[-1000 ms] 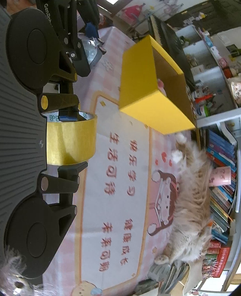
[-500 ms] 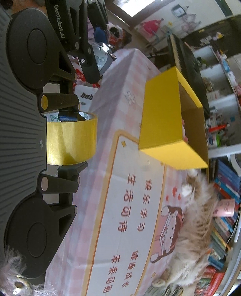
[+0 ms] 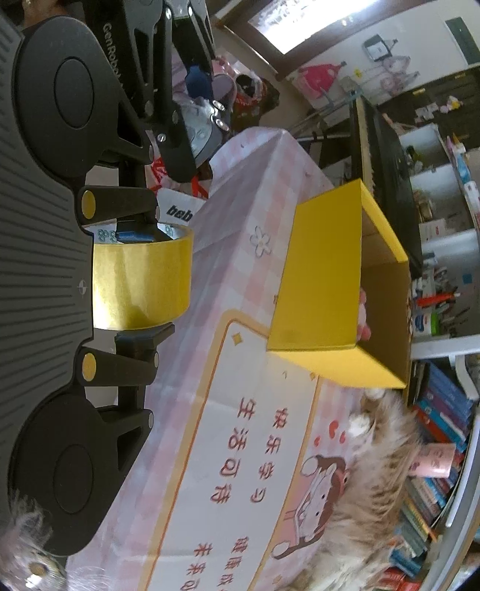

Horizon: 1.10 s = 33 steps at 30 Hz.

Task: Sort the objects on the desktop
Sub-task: 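Carry the toy truck and tape roll toward the yellow box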

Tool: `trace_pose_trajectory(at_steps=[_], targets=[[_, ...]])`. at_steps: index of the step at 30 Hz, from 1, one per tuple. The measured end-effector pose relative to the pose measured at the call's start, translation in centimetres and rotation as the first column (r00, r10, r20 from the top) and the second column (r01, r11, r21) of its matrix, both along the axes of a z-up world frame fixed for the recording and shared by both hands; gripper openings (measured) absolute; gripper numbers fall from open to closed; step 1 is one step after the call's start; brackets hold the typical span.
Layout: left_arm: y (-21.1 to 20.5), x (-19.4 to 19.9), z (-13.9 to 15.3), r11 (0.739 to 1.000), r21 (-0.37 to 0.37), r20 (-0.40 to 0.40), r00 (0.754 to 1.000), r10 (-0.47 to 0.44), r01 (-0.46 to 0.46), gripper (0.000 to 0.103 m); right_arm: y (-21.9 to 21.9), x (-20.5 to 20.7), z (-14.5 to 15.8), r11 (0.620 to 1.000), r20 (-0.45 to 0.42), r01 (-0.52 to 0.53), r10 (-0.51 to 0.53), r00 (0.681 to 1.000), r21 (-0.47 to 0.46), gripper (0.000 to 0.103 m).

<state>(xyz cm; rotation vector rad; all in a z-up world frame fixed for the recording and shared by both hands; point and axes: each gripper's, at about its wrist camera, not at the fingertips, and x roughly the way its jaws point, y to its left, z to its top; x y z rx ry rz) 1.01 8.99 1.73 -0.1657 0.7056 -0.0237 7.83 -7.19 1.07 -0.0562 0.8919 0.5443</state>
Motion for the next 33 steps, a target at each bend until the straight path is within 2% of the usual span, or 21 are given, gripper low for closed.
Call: trace_pose_trajectory(at_steps=[9, 14, 24, 33], targets=[[2.0, 2.8, 1.4, 0.997, -0.003, 0.042, 0.996, 0.081, -0.081, 0.063, 1.0, 2.9, 1.7, 0.999, 0.029, -0.044, 0.043, 0.999, 0.031, 0.038], [2.7, 5.4, 2.9, 0.994, 0.005, 0.093, 0.989, 0.112, -0.113, 0.063, 1.5, 5.8, 3.8, 0.995, 0.081, -0.066, 0.06, 0.995, 0.071, 0.038], [3.1, 11.6, 5.4, 0.988, 0.033, 0.185, 0.973, 0.139, -0.148, 0.063, 1.6, 13.1, 8.3, 0.986, 0.223, -0.109, 0.078, 0.972, 0.128, 0.038], [2.6, 17.0, 5.8, 0.986, 0.078, 0.189, 0.973, 0.131, -0.148, 0.063, 2.5, 20.1, 8.8, 0.983, 0.272, -0.123, 0.082, 0.959, 0.137, 0.038]])
